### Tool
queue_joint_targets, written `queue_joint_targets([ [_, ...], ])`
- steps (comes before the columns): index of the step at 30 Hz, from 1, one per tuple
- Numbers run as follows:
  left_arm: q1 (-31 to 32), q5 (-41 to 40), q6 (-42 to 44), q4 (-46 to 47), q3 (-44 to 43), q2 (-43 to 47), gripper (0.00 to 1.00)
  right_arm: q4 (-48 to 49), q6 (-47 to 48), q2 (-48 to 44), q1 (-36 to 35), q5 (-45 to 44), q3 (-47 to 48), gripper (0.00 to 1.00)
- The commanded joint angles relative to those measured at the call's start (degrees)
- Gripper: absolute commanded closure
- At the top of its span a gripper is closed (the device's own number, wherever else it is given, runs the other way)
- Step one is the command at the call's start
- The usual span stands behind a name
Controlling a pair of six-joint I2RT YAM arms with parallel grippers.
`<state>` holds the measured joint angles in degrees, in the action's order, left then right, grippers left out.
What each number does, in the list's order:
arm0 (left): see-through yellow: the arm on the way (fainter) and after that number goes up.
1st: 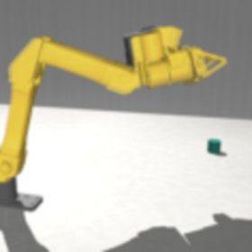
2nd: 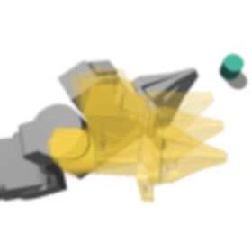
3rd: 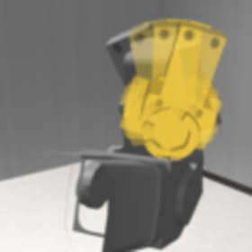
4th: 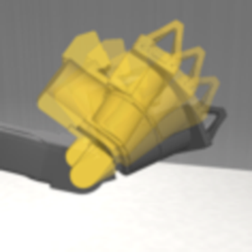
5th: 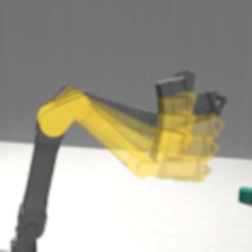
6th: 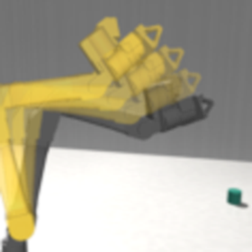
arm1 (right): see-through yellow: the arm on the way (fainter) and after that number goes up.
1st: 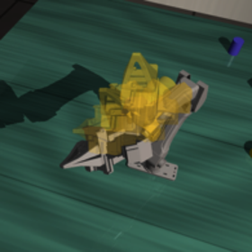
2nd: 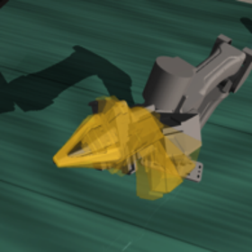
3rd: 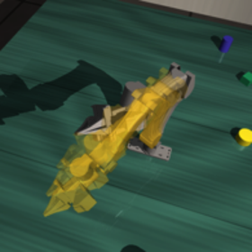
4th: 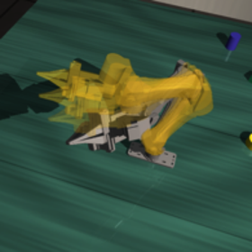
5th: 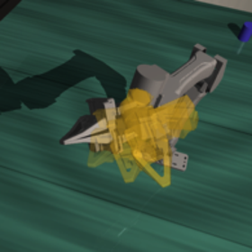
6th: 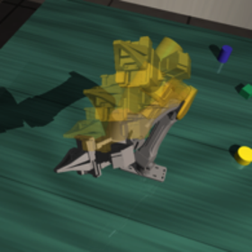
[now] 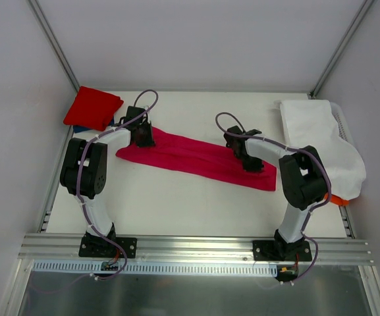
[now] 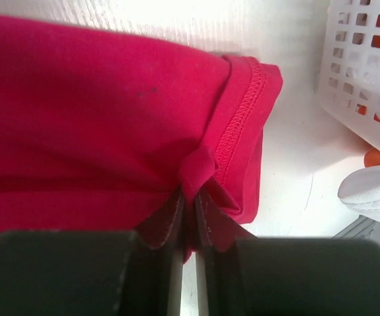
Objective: Fold and stack the t-shirts
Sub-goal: Fold the tshirt
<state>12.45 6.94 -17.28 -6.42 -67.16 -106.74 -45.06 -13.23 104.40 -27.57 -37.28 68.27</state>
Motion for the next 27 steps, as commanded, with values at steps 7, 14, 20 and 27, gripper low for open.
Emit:
queue_joint_targets([
  [7,0.7,-2.2,1.1,-1.1,-1.0,1.1,1.00,0.1,-2.8,-1.7,-0.7,-1.9,-3.8,0.08],
  [14,0.7,-3.8,1.0,-1.4,-0.5,2.8,1.00,-1.5,-4.0,-5.4,-1.3,-4.5,-5.6,0.01],
  [20,0.9,-8.3,-1.1,-1.8,0.4,5.0,1.00,-3.1,-4.1,-10.4,-1.8,-5.8,-5.1,0.01],
  [27,1.0,-9.8,-5.3,-3.9,-0.3,1.8,1.00,-0.6,-0.6,-10.9,-1.8,-3.7,1.2,0.12],
])
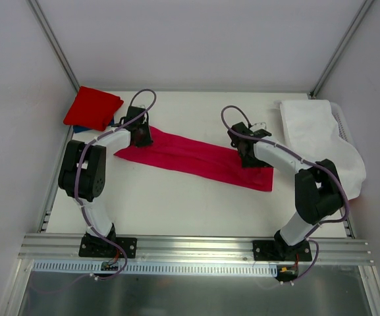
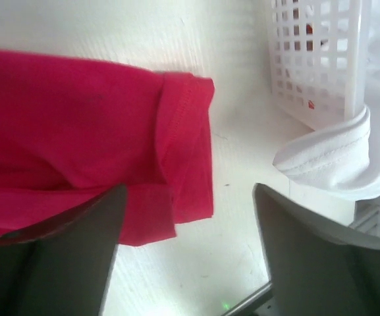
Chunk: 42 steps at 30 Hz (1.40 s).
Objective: Fold and stack the t-shirts
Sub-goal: Fold the tshirt
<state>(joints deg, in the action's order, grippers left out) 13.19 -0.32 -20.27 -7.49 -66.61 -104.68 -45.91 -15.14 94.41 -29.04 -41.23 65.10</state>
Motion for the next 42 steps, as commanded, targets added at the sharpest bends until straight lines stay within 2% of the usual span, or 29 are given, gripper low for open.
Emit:
queue_joint_targets([
  [1,0.3,-2.6,-2.4,-3.1,-1.1,-1.0,1.00,1.5,2.5,-0.4,-0.3,1.8,6.7,0.23],
  [2,0.2,-2.7,-2.7,-3.3,-1.1,-1.2,1.00,2.9,3.3,0.2,-0.3,6.6,7.3,0.61],
  [3,0.3,-3.1,-2.8,-3.5,-1.2,-1.3,1.00,5.5,4.0,0.6,-0.3,9.0,7.8,0.83],
  [4,0.2,-3.2,-2.8,-3.6,-1.3,-1.6,1.00,6.7,4.1,1.1,-0.3,11.0,8.9,0.99],
  [5,0.2,-3.4,-2.7,-3.8,-1.3,-1.7,1.00,7.7,4.5,2.8,-0.3,15.1,9.4,0.99],
  [8,0.3,-3.7,-2.3,-4.2,-1.4,-1.7,1.00,8.9,4.2,7.3,-0.3,19.8,11.9,0.99],
  [13,0.2,-5.5,-1.7,-5.0,-1.4,-1.6,1.00,10.8,3.3,10.6,-0.3,22.7,10.7,0.99],
  [16,0.3,-5.4,-1.7,-5.4,-1.7,-2.0,1.00,12.5,2.5,10.9,-0.1,23.6,7.7,0.99],
  [23,0.3,-5.0,-1.9,-6.3,-3.4,-3.9,1.00,18.4,0.0,10.8,2.8,35.3,0.6,0.99],
  [29,0.2,-4.8,-0.7,-7.6,-6.3,-4.8,1.00,23.5,-1.7,5.3,2.3,43.7,-7.9,0.99],
  [33,0.2,-2.9,0.1,-10.7,-14.2,-9.9,1.00,26.3,-3.0,3.0,-0.1,48.1,-11.4,0.99],
  [38,0.3,2.4,0.0,-14.3,-25.0,-17.6,1.00,27.4,-4.4,1.0,-6.1,49.6,-14.0,1.00],
  [42,0.2,6.7,0.0,-16.9,-37.4,-26.2,0.99,27.7,-6.0,1.0,-12.7,50.1,-13.7,0.99],
])
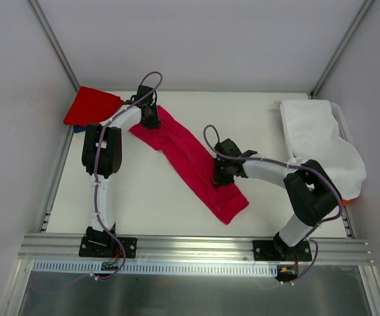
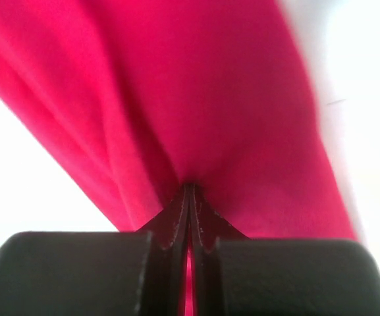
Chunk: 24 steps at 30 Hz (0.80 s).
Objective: Fold and stack the t-shirts
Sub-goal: Fold the tshirt
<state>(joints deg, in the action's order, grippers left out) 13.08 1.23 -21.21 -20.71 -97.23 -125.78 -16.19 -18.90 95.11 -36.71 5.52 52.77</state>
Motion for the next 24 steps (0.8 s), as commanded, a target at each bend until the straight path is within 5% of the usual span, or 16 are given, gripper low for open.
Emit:
queue_joint_targets([
  [1,0.3,6.4,0.8,-3.8,-8.9,-6.5,0.98,-2.3,-2.5,0.7,-6.3,3.2,-0.9,0.99],
  [12,0.5,43.4,-7.0,-1.5,-47.4,-30.7,0.70,-4.0,-5.5,8.3,-20.7,1.3,9.4,1.00],
  [18,1.0,59.7,-19.6,29.6,-38.1,-29.8,0.32,-5.4,-4.1,11.8,-23.1,-1.1,15.7,1.00],
  [21,1.0,62.8,-26.6,45.7,-34.8,-29.1,0.16,-5.6,-2.8,13.2,-23.4,-2.4,17.4,1.00],
  [24,0.6,63.3,-29.1,51.6,-35.4,-27.8,0.06,-6.6,-2.1,13.9,-23.6,-3.8,18.2,1.00],
])
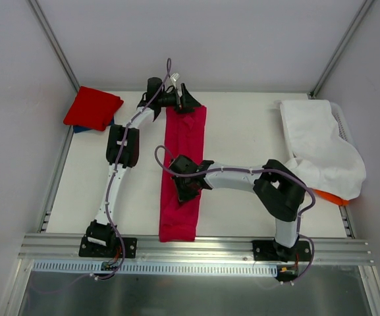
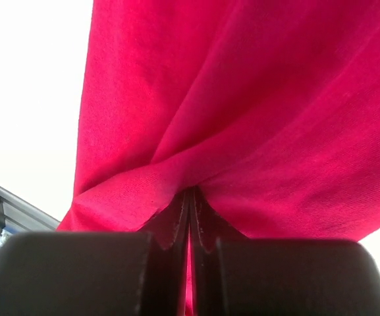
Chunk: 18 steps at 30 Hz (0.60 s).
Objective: Fold and stack the t-shirts
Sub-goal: Fold the tshirt
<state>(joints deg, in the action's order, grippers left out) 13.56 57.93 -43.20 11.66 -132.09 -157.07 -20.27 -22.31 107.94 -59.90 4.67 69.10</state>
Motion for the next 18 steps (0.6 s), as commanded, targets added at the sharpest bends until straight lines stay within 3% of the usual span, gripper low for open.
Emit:
queue_joint_targets([
  [1,0.0,6.5,-7.2,19.6,-0.8,4.1,0.02,-2.8,1.3,1.0,-0.4,-3.3,1.9,1.00],
  [2,-0.2,6.2,-7.2,19.9,-1.1,5.8,0.01,-3.1,1.3,0.9,-0.5,-3.8,2.0,0.98],
  [5,-1.3,5.8,-7.2,20.6,-0.9,10.1,0.01,-5.6,1.2,-0.4,-1.2,-7.7,2.2,0.71],
  [6,-2.0,5.6,-7.0,20.5,-0.7,11.4,0.01,-6.8,1.1,-0.9,-1.8,-10.5,2.8,0.37],
  [7,-2.5,5.3,-6.7,19.7,0.0,12.7,0.01,-9.8,1.0,-1.2,-2.1,-12.2,3.3,0.21],
  [9,-3.8,4.7,-6.2,19.4,2.0,18.0,0.01,-12.6,1.0,-2.4,-2.7,-16.9,4.4,0.01],
  [12,-5.2,2.2,-2.5,13.9,9.5,28.4,0.01,-19.1,1.6,-6.9,-2.9,-24.4,5.9,0.01],
  [13,-5.4,1.1,-0.5,12.0,15.7,31.6,0.01,-20.4,2.3,-9.8,-2.9,-26.4,6.6,0.00],
  [14,-5.5,0.0,4.5,8.9,19.0,38.8,0.01,-21.6,2.7,-11.2,-2.8,-30.0,7.1,0.01],
  [17,-5.4,-5.4,11.3,3.7,30.0,52.2,0.01,-24.3,4.8,-16.5,-2.4,-33.0,8.9,0.01],
  [18,-5.4,-9.9,14.6,-2.2,33.4,55.0,0.01,-24.8,5.3,-17.5,-2.1,-33.7,9.3,0.01],
])
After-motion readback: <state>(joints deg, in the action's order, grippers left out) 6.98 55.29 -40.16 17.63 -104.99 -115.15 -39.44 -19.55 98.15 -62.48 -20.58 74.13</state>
